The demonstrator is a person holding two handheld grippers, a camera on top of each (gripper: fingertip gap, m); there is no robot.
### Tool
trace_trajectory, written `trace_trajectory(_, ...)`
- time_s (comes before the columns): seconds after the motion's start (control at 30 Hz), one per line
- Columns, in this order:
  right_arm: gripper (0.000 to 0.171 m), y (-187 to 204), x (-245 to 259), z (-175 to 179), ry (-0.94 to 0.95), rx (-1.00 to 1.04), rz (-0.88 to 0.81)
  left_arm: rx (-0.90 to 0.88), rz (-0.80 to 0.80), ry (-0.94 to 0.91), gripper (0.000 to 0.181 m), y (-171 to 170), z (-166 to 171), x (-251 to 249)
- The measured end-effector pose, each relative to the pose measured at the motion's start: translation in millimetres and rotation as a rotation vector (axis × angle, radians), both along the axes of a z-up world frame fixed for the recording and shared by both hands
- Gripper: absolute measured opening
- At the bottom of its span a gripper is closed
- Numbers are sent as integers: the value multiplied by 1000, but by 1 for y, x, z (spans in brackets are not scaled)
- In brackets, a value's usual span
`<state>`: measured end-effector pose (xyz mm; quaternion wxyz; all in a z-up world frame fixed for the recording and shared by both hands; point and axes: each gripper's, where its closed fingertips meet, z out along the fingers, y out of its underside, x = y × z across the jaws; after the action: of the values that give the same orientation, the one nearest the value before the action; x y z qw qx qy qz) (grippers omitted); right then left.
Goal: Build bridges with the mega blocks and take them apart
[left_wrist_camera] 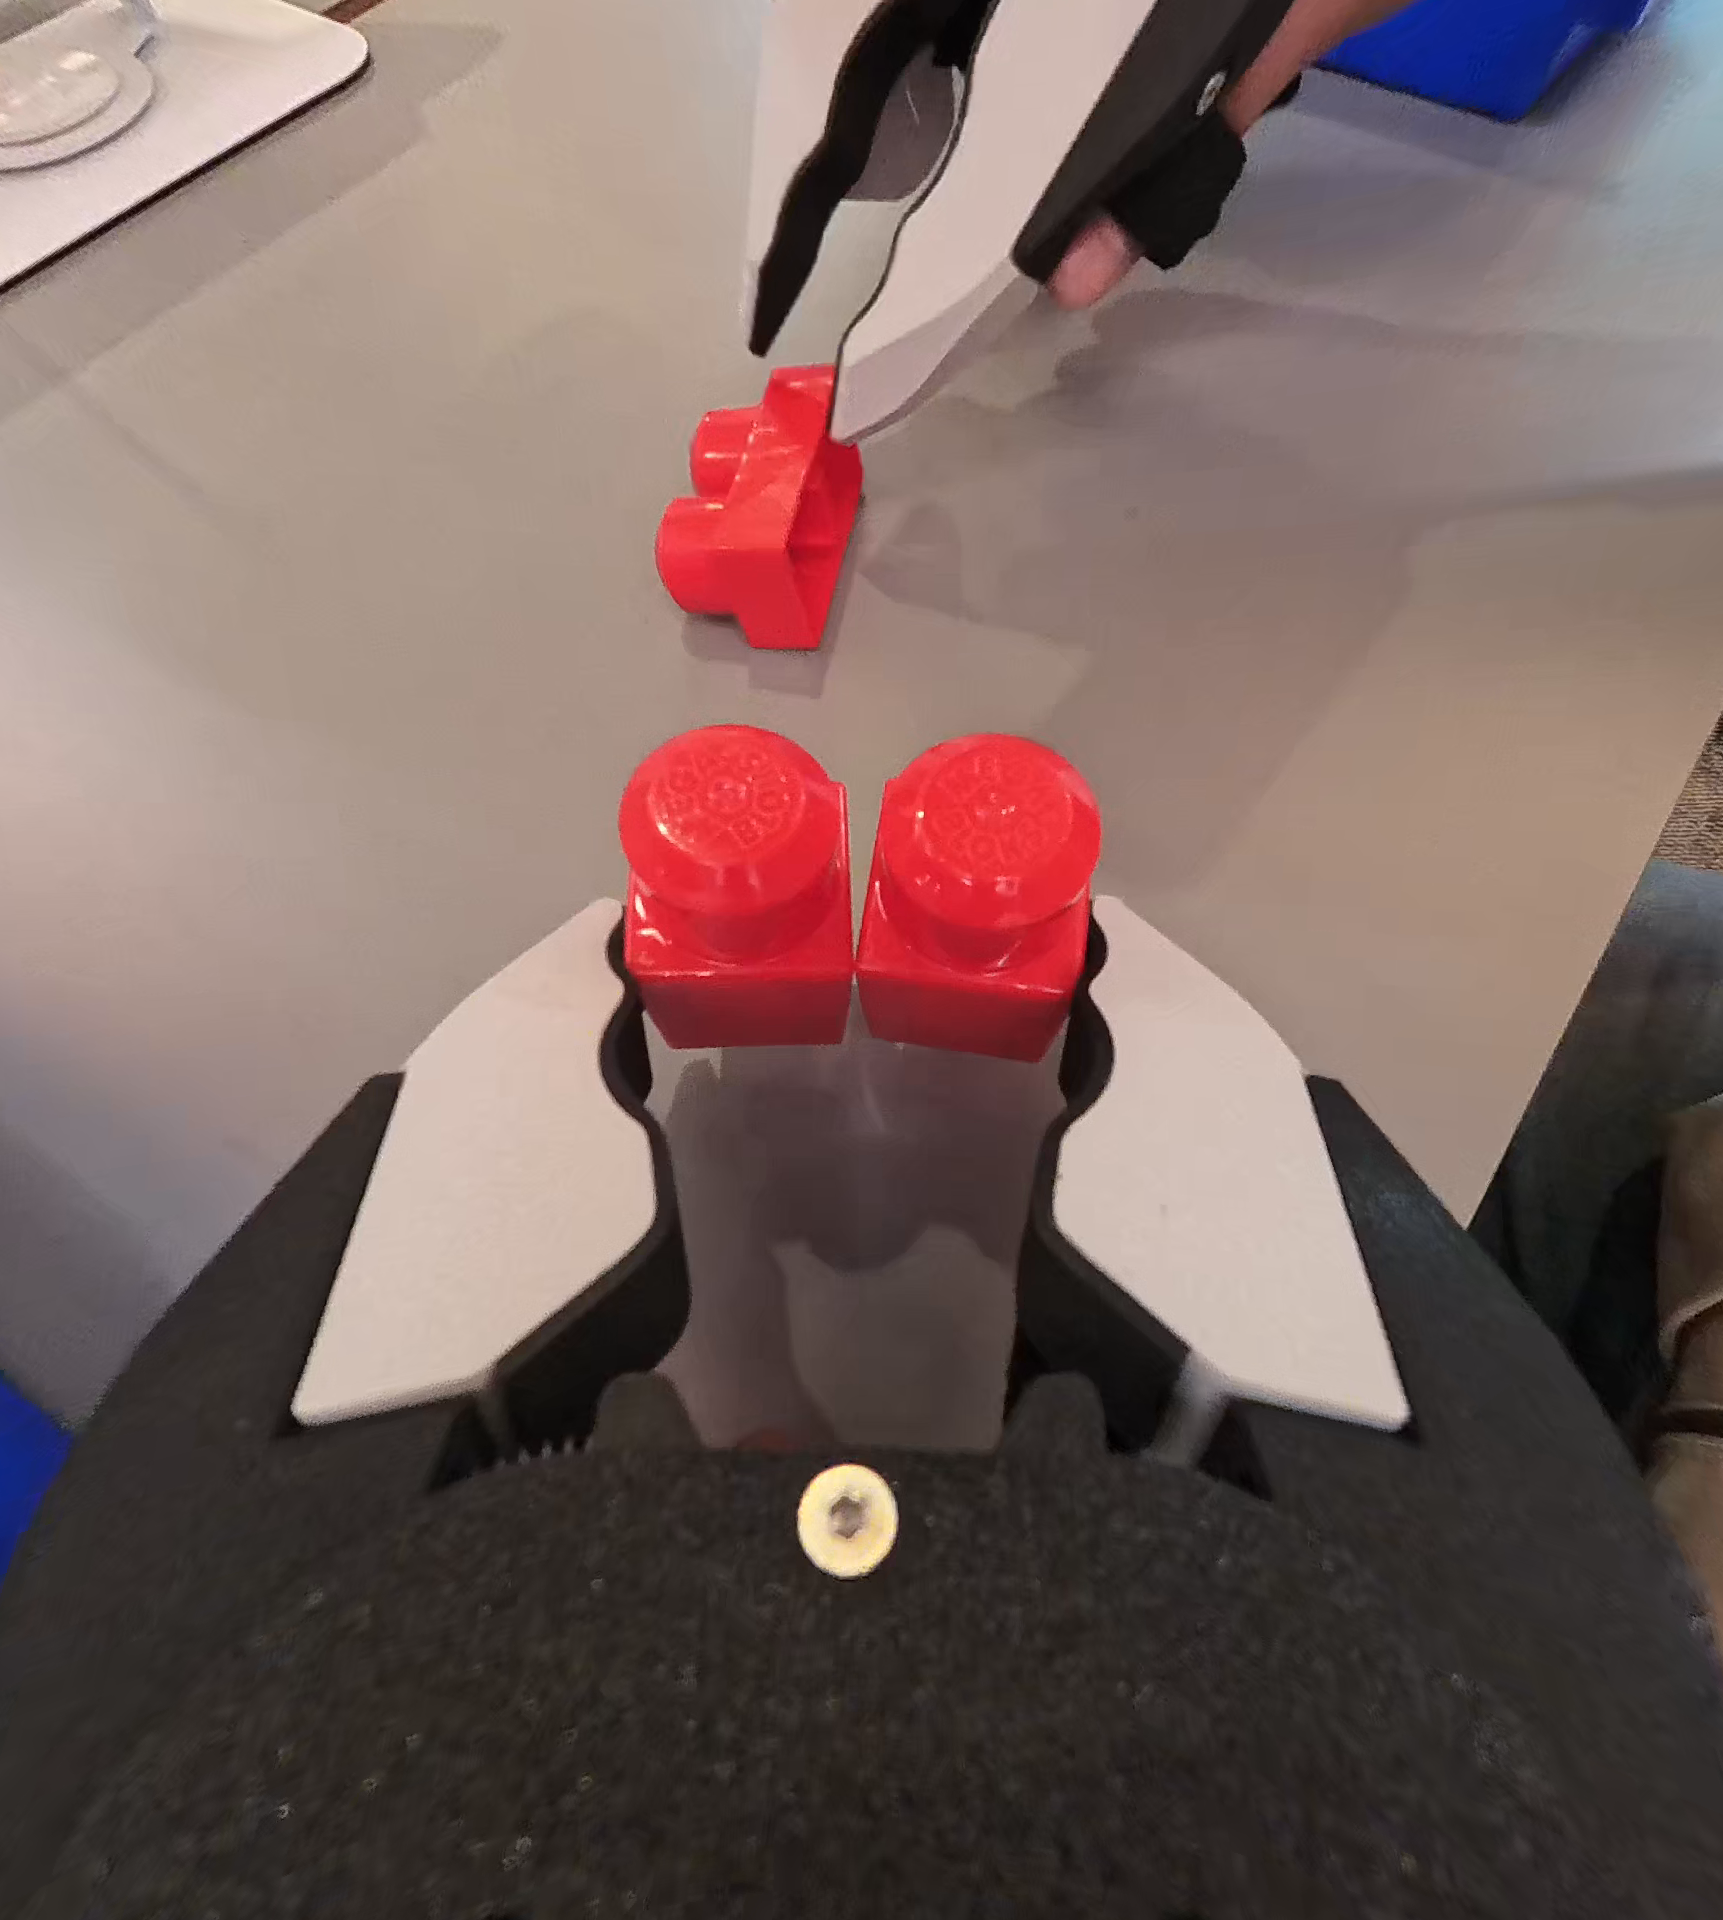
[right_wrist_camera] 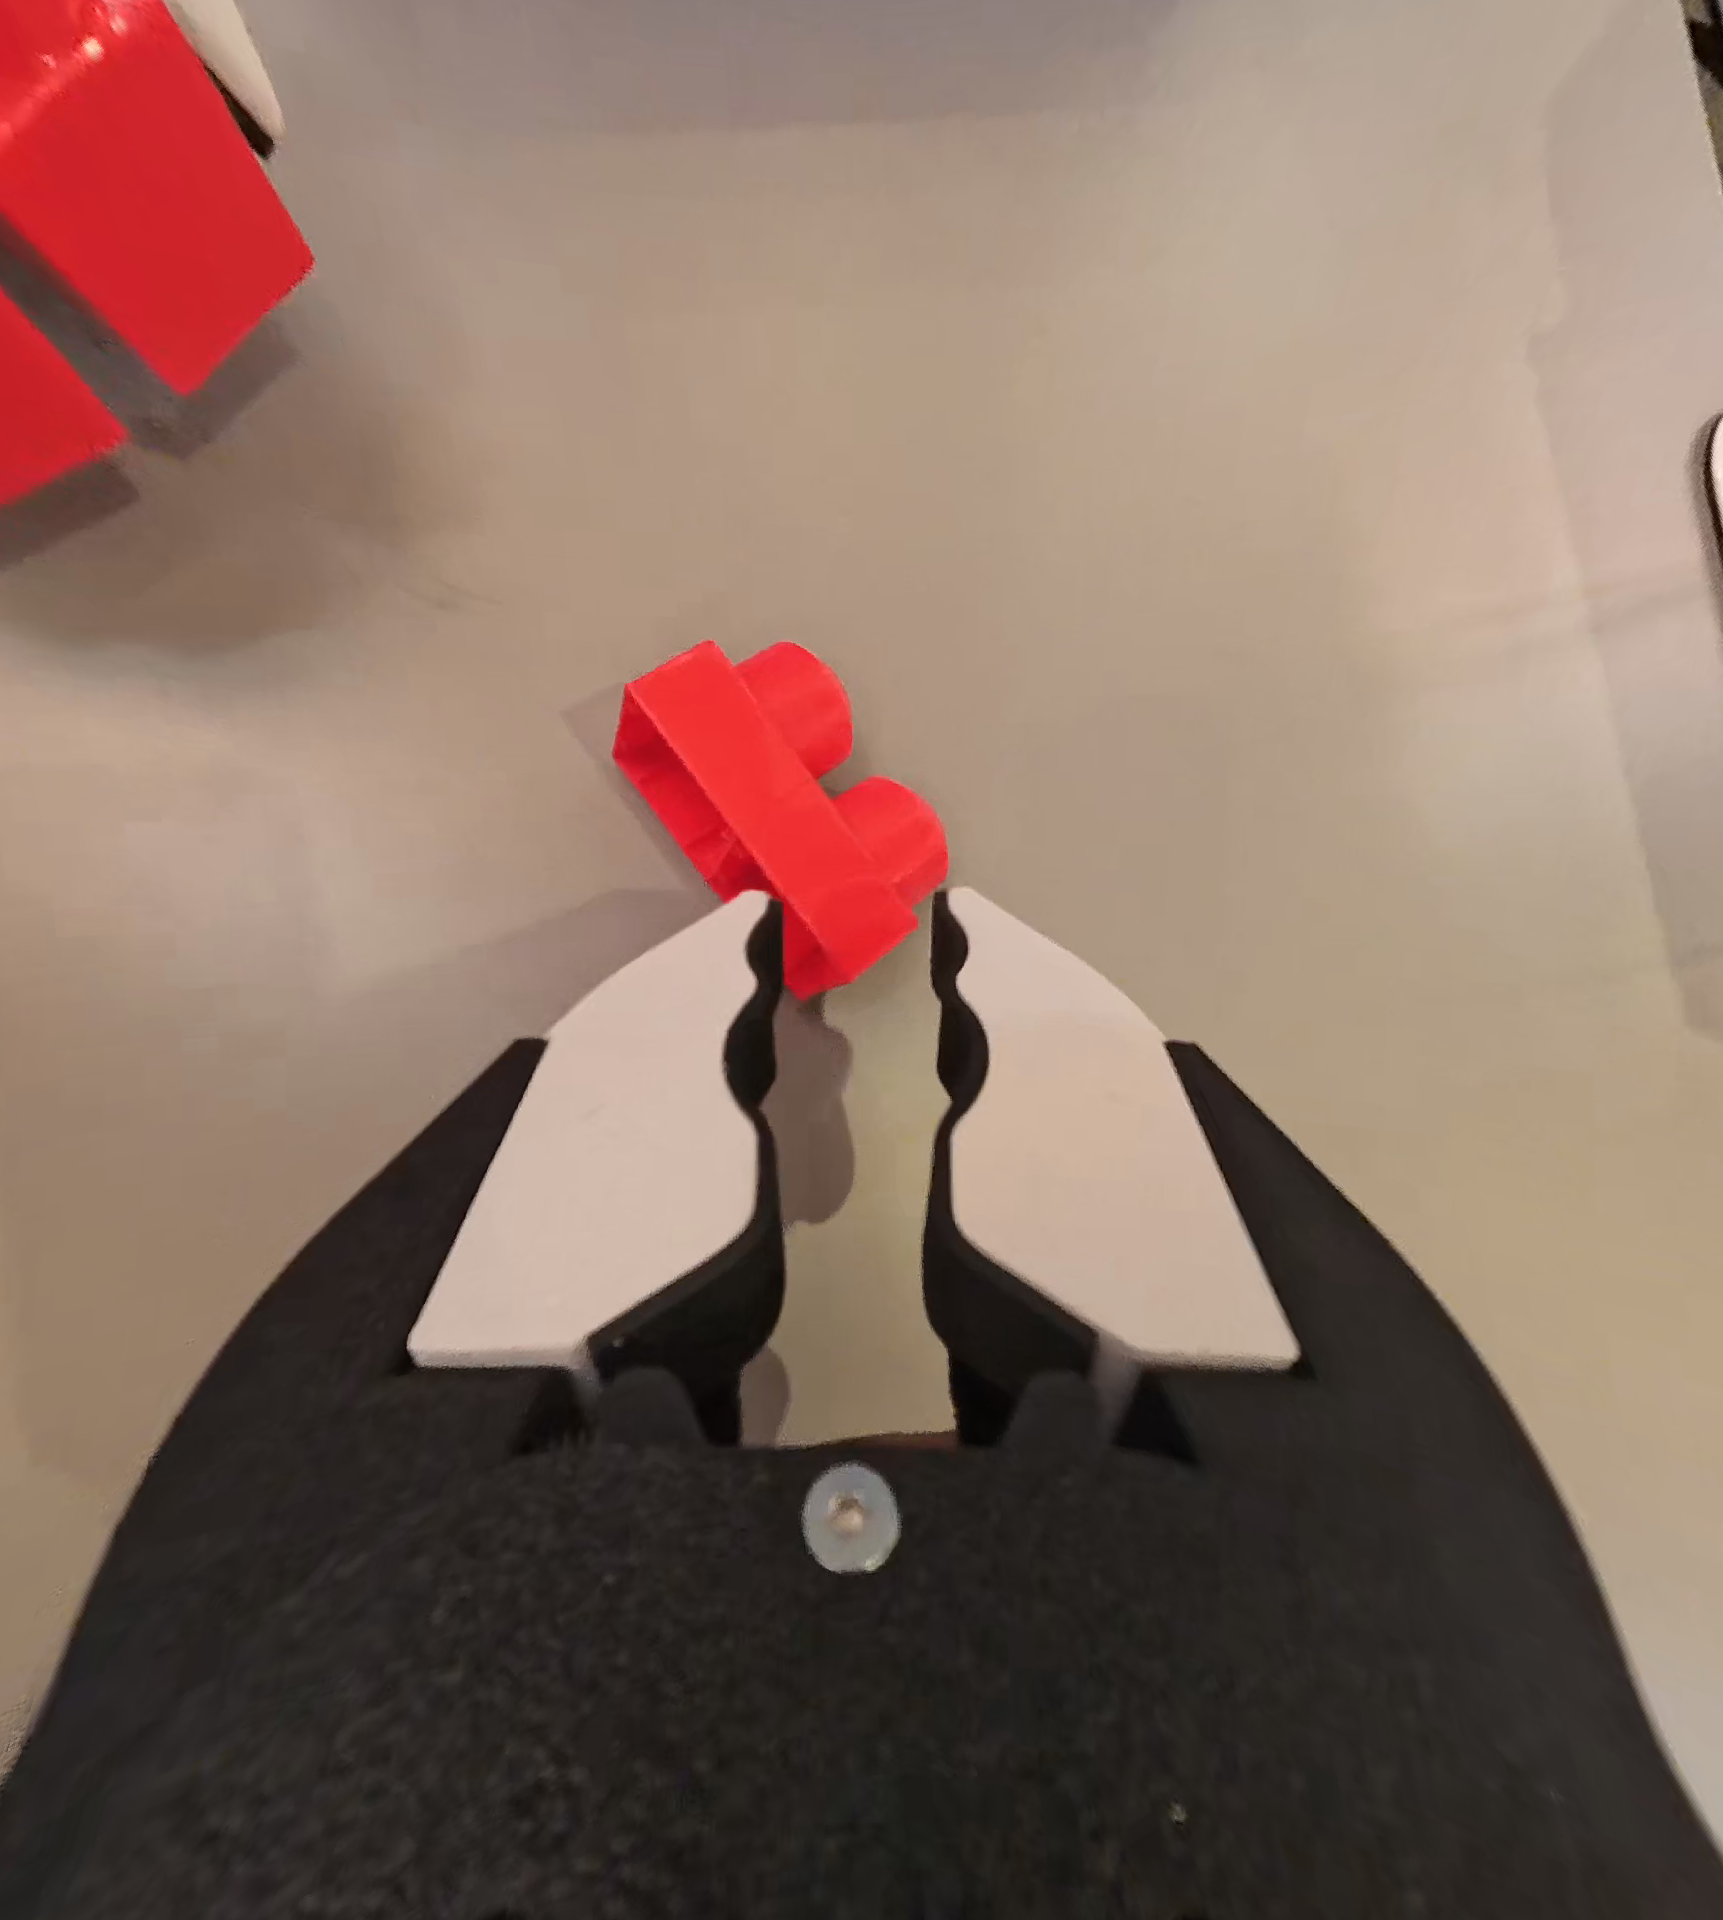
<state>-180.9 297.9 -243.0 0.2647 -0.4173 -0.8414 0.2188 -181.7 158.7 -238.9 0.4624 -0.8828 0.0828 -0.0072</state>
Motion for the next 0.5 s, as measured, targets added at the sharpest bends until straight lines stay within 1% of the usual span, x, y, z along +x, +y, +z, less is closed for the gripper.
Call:
trace_trajectory(0.03,27,1,0,-2,-5,20,4,-2,-3,-5,78,0,-1,0)
trace_trajectory(0.1,21,1,1,-3,0,47,12,2,1,-6,78,-1,1,0)
trace_trajectory(0.2,20,-3,3,-3,18,72,22,11,-3,-7,77,-2,4,1)
trace_trajectory(0.27,18,-2,6,-2,33,132,21,7,-3,2,78,-3,4,0)
trace_trajectory(0.3,15,-2,8,-1,51,175,19,6,-1,6,78,-3,5,0)
trace_trajectory(0.37,3,-6,15,3,101,261,27,0,6,5,78,-3,4,-1)
trace_trajectory(0.47,3,-15,32,1,140,350,35,-1,4,2,78,-2,3,1)
trace_trajectory(0.5,3,-19,38,1,147,344,29,-1,1,3,78,-2,3,2)
